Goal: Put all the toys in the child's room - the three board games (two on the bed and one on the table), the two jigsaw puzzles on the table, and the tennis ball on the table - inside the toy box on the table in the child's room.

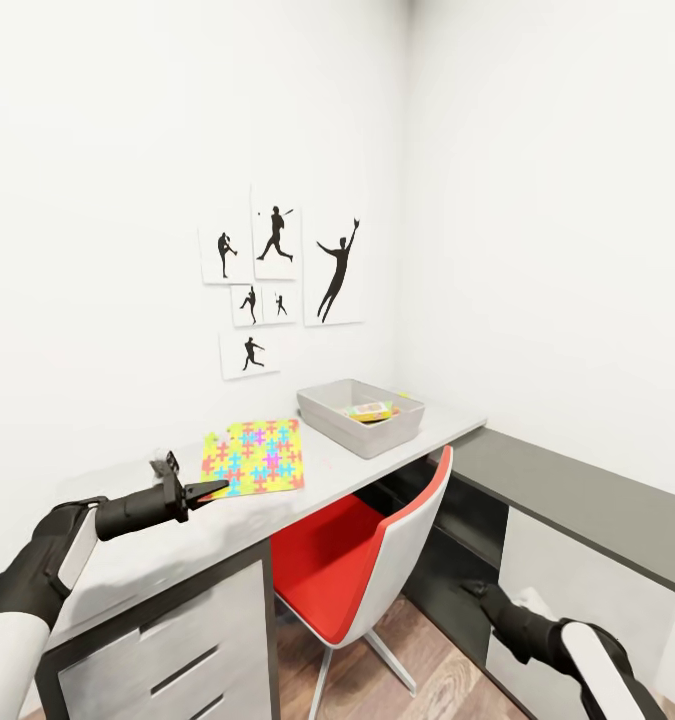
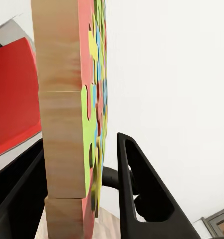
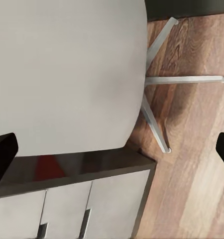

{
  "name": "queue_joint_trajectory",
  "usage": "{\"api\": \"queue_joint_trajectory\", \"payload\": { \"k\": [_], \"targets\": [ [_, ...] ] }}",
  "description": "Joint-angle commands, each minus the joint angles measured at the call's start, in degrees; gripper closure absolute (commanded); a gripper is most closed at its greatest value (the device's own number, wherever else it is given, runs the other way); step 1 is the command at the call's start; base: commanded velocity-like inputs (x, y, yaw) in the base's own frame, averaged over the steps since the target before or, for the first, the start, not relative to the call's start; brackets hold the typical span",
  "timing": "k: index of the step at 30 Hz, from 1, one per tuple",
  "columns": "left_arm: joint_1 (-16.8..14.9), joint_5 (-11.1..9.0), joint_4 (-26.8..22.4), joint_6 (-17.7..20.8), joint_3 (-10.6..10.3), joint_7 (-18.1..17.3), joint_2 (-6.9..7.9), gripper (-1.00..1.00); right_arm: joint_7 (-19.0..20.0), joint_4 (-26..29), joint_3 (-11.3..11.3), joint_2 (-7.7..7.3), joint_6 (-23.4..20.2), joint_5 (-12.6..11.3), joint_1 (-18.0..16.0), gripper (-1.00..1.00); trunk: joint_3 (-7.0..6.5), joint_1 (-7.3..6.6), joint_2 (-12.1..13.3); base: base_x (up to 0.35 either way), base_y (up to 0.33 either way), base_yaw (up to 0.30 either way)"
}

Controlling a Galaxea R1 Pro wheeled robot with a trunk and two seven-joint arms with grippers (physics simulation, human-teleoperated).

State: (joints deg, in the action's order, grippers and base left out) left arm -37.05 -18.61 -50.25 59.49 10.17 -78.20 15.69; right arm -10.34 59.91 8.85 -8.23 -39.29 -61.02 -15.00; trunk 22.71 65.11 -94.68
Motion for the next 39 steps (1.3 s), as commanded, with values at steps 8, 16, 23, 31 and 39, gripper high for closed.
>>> {"api": "queue_joint_trajectory", "payload": {
  "k": [8,16,23,31,39],
  "targets": [
    [-0.06,-0.01,-0.03,0.51,-0.01,-0.21,0.11,1.00,1.79,8.22,0.56,-0.12,-1.26,0.06,0.52,-1.00,-1.37,-1.77,3.18,0.000,0.000,0.000],
    [-0.04,-0.02,-0.04,0.51,0.02,-0.26,0.29,1.00,1.90,14.61,1.16,-1.65,-4.82,-0.05,0.41,-1.00,-2.80,-3.52,6.39,0.000,0.000,0.000],
    [-0.06,-0.02,-0.04,0.51,0.02,-0.24,0.30,1.00,1.99,16.27,6.13,-2.24,-8.44,-0.39,0.41,-1.00,-4.06,-5.06,9.20,0.000,0.000,0.000],
    [-0.06,-0.02,-0.04,0.51,0.02,-0.22,0.30,1.00,1.99,16.46,9.03,-2.27,-10.19,-0.42,0.41,-1.00,-5.50,-6.82,12.41,0.000,0.000,0.000],
    [-0.06,-0.02,-0.05,0.51,0.02,-0.21,0.30,1.00,2.01,16.47,9.41,-2.32,-10.31,-0.42,0.41,-1.00,-6.93,-8.58,15.62,0.000,0.000,0.000]
  ]
}}
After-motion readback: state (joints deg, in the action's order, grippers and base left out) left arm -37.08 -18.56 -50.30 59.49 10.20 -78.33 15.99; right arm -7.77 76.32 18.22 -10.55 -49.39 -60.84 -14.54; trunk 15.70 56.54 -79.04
